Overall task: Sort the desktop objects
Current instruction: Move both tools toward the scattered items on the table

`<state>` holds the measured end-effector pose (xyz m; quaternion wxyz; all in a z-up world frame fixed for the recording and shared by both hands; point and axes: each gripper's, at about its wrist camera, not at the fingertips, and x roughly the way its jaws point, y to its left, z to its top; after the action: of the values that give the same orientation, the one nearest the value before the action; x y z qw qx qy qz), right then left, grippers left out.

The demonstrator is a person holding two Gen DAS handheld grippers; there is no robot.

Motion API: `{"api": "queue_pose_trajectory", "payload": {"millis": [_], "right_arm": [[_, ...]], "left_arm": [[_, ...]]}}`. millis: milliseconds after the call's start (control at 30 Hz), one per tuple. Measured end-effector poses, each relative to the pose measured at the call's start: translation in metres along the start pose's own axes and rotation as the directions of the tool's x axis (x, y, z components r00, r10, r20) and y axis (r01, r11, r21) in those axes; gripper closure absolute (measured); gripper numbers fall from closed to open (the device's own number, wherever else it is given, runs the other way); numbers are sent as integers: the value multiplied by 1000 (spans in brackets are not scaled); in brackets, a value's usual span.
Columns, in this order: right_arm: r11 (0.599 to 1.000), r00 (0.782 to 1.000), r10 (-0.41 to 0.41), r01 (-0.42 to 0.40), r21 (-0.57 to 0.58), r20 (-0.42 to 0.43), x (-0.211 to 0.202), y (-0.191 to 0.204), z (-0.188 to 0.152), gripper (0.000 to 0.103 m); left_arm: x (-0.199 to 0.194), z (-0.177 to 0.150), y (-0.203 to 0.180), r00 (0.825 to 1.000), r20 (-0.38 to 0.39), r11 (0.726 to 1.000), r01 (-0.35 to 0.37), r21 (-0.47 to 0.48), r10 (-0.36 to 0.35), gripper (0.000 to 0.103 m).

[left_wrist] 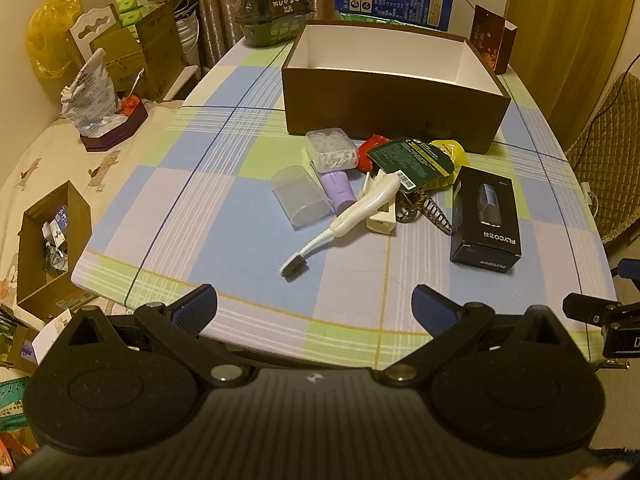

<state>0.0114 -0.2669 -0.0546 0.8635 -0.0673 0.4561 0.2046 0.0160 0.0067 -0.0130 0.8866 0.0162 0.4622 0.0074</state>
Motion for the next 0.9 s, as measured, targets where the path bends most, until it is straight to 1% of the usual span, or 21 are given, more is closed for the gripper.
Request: {"api": "queue_pose_trajectory", "payload": {"millis": [500, 900], "right_arm": [[1000, 1000, -4, 4, 12, -16, 16, 10, 17, 2], [999, 1000, -11, 13, 49, -27, 33, 14, 34, 2]], "left_arm": [[14, 17, 13, 1000, -13, 1000, 11, 11, -11, 1], [34, 38, 25, 999, -28, 999, 22, 34, -21, 1]]}}
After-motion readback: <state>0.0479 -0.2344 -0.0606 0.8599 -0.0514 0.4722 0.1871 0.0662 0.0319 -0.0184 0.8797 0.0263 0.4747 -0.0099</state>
